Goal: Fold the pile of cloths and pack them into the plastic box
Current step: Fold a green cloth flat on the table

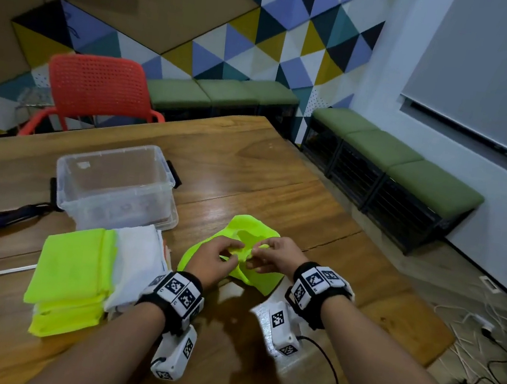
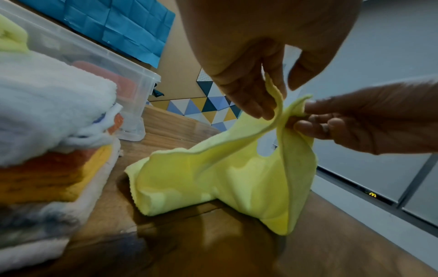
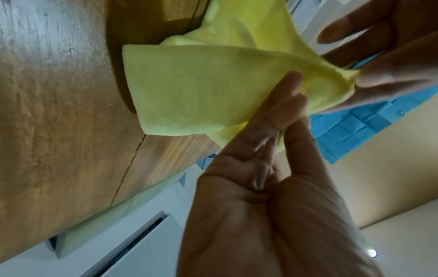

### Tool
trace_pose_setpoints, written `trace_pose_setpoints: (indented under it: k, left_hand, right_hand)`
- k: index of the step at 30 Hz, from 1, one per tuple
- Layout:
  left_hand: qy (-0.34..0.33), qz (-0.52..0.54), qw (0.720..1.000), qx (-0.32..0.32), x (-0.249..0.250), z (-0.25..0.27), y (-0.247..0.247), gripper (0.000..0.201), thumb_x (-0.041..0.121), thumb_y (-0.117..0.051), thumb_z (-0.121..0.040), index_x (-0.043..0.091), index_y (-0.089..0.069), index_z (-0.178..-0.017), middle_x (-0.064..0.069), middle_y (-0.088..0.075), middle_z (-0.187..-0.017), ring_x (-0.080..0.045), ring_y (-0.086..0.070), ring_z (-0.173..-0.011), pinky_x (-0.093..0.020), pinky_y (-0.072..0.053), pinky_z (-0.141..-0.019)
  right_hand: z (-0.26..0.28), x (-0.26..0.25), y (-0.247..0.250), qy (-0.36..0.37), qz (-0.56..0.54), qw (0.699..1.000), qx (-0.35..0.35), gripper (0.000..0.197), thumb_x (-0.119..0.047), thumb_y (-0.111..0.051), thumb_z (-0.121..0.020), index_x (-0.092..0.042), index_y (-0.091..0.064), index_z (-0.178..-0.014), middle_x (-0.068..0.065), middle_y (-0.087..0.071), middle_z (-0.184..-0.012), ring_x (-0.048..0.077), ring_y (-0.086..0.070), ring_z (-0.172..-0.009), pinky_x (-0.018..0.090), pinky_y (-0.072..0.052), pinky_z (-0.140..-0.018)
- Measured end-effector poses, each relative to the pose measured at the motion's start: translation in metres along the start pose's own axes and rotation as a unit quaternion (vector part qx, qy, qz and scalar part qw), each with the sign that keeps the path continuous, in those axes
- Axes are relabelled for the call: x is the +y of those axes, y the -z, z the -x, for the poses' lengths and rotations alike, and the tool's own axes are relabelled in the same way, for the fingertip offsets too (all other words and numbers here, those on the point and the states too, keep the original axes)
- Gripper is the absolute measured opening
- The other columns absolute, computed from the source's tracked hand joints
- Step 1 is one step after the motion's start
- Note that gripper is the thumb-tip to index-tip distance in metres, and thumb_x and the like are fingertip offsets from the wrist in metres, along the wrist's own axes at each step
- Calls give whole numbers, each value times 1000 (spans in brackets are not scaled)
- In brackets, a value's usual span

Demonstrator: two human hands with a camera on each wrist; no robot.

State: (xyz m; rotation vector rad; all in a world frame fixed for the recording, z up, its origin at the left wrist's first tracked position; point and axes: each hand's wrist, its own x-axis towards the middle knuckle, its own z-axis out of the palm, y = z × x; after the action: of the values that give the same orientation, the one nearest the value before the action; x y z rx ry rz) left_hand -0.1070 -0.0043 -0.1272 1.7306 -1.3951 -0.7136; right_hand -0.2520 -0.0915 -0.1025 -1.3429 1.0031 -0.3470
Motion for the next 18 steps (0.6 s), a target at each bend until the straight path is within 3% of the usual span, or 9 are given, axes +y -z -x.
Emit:
trace_pose_setpoints:
  k: [4,9,12,14,15,17,18]
  left_hand:
    - [-25,-68,997,-31,-1,0,-7,46,32,-71,-80,13,-58,-120,-1,-57,-113,-16,-59,-102,-31,-49,-86]
    - [-3,-108,994,21,2,-5,-13,38,31,-65,-86,7,-62,-115,-6,-63,-111,-22,-60,-98,-29,-44,-81]
    - [-11,-117,993,25,6,-9,-8,31,25,-54,-93,5,-64,-114,-11,-66,-111,-26,-59,-101,-28,-40,-80]
    - [-19,-127,992,18,5,-13,0,30,21,-50,-96,6,-63,-118,-11,-65,-117,-26,-58,-108,-28,-40,-87]
    - [-30,-135,990,16,4,-15,5,29,18,-50,-96,6,-63,-119,-10,-64,-120,-25,-57,-111,-27,-39,-91]
    - [-49,-139,989,21,3,-18,16,27,12,-51,-95,8,-64,-117,-9,-63,-121,-25,-57,-113,-28,-39,-95]
    - [-54,-139,989,27,3,-19,21,26,9,-52,-94,9,-65,-116,-9,-64,-121,-24,-58,-112,-27,-40,-94]
  right_hand:
    - [-3,-3,-5,8,5,1000,4,16,-4,-52,-93,-4,-56,-77,-2,-66,-48,4,-61,-41,14,-51,-44]
    - [-8,-6,-5,31,29,999,24,14,-8,-56,-92,-10,-54,-78,-4,-65,-48,1,-60,-42,14,-48,-41]
    - [-9,-7,-1,67,171,982,46,22,-20,-59,-91,-17,-54,-70,-6,-55,-53,-4,-51,-42,14,-38,-43]
    - [-8,-10,4,64,274,958,44,23,-25,-56,-92,-14,-58,-72,1,-52,-66,7,-56,-63,21,-38,-57]
    - [-8,-12,7,46,341,938,36,20,-26,-54,-93,-11,-63,-82,6,-55,-77,17,-59,-79,25,-40,-65]
    - [-7,-12,14,-20,495,869,16,32,-27,-52,-92,-4,-63,-111,14,-61,-104,29,-57,-104,34,-46,-84]
    - [-7,-9,17,-55,557,829,2,37,-27,-52,-91,-3,-60,-118,15,-61,-110,30,-57,-106,36,-47,-89]
